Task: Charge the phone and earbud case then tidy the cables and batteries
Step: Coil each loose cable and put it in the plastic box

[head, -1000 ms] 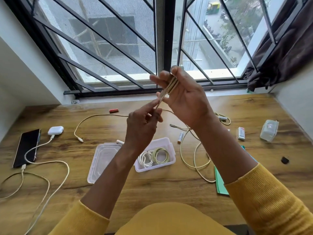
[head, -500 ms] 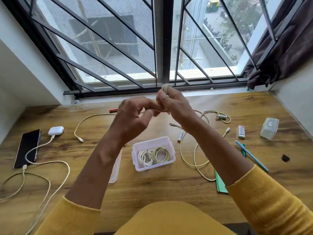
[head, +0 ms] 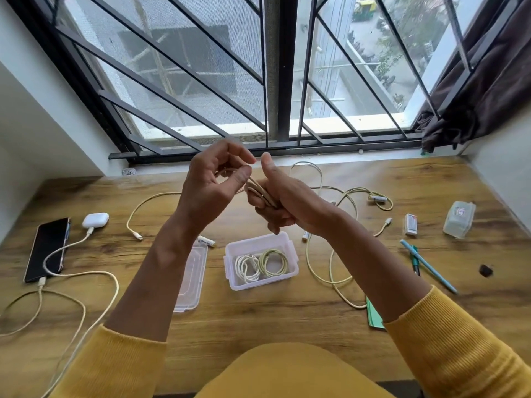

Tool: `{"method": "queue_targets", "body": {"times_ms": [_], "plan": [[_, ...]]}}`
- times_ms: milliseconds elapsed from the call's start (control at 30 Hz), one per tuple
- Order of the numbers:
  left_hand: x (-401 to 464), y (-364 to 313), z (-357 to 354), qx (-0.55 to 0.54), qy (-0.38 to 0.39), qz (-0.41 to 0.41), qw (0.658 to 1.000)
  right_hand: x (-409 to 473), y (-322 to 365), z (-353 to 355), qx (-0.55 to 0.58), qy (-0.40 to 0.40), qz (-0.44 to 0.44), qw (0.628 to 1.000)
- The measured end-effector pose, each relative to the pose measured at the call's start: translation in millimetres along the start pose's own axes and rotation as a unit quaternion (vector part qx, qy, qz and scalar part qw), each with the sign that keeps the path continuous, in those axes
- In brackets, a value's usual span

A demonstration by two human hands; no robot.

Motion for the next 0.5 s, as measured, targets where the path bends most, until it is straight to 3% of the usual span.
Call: {"method": "queue_targets", "body": {"times_ms": [200, 300, 500], "plan": [[-3.7, 11.8, -11.7, -0.228, -0.027, 0.016, 0.973, 0.7, 6.4, -1.6, 0.136, 0.093, 0.039, 0.986], [-2.5, 15.0, -26.0, -0.282, -0.037, 0.025, 0.958, 2.0, 6.5, 1.2, 0.188, 0.116, 0.070, 0.973], [-5.2, 4.1, -46.0, -0.076, -0.073, 0.033, 0.994, -0.9, 0.6, 6.2, 0.319, 0.129, 0.120, 0.931]]}}
Point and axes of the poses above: each hand's wrist, its own x-axis towards the middle knuckle, its own z-axis out of the back of the hand, y = z × x, the point moved 2 cm from there along x, towards the middle knuckle, and after that the axes turned 15 degrees about y, right-handed, at the moved point
